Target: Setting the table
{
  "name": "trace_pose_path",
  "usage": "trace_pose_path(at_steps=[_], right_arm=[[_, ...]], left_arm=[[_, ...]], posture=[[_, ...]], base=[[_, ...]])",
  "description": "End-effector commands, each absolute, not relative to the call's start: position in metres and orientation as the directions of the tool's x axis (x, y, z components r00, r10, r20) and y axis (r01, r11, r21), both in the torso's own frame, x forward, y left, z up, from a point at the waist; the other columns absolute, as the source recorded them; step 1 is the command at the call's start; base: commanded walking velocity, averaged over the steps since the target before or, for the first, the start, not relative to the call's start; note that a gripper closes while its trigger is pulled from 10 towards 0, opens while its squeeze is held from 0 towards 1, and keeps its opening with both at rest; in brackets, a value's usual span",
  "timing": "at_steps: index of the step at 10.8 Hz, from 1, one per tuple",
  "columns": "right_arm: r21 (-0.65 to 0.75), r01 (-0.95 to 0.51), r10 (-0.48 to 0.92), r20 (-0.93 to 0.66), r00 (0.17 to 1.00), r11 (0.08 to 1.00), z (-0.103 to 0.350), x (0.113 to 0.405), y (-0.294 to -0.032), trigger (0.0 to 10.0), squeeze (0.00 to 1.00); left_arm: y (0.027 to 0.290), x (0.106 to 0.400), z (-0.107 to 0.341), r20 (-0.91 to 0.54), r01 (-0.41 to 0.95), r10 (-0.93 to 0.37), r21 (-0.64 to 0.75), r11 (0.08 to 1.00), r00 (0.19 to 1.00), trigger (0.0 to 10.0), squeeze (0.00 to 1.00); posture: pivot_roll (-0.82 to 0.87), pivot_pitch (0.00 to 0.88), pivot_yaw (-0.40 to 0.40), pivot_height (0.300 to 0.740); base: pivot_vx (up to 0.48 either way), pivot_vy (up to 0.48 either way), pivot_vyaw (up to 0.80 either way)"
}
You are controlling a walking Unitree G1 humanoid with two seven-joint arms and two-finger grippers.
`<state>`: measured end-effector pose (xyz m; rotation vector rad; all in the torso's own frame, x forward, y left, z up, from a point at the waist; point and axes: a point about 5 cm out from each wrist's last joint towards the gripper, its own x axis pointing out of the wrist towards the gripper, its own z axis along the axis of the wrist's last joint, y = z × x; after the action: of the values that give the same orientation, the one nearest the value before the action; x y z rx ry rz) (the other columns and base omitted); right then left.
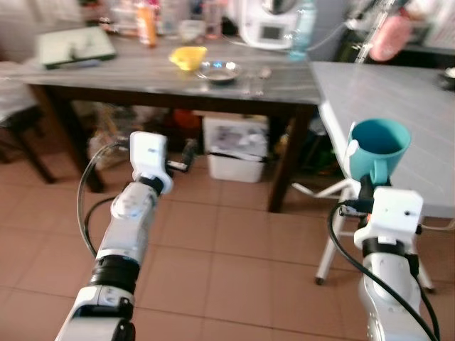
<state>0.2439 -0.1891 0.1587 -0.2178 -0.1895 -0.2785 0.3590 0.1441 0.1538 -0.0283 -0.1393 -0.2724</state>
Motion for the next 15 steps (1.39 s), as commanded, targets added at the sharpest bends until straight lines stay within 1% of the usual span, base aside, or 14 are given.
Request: trace_pose_path(at_steps=[1,3,9,11,15], right_arm=[[-0.191,0.312,-0.265,0.236,0.935,0.93,0.163,0.243,-0.193,10.0,0.0],[-0.204,0.311,-0.259,0.246,0.934,0.928,0.164,0.243,-0.192,10.0,0.0],[-0.213,0.31,-0.254,0.254,0.933,0.927,0.165,0.244,-0.192,10.0,0.0],[-0.217,0.304,-0.247,0.254,0.935,0.928,0.165,0.245,-0.191,10.0,0.0],[-0.235,0.302,-0.242,0.254,0.936,0.924,0.164,0.246,-0.191,10.0,0.0]], left_arm=[[0.134,0.359,0.158,0.155,0.316,-0.311,-0.011,0.949,0.938,10.0,0.0],[0.132,0.358,0.158,0.165,0.323,-0.318,-0.001,0.946,0.934,10.0,0.0],[0.127,0.357,0.157,0.162,0.358,-0.35,-0.022,0.934,0.923,10.0,0.0],[0.126,0.357,0.156,0.161,0.365,-0.357,-0.025,0.931,0.92,10.0,0.0],[0.123,0.357,0.156,0.16,0.375,-0.366,-0.027,0.927,0.917,10.0,0.0]], posture=[[0.12,0.046,-0.011,0.74],[0.12,0.04,-0.009,0.74],[0.11,0.04,-0.006,0.74],[0.11,0.037,-0.007,0.74],[0.11,0.034,-0.008,0.74]], base=[[0.0,0.0,0.0],[0.129,0.0,0.0],[0.314,0.0,0.0],[0.347,0.0,0.0],[0.48,0.0,0.0]])
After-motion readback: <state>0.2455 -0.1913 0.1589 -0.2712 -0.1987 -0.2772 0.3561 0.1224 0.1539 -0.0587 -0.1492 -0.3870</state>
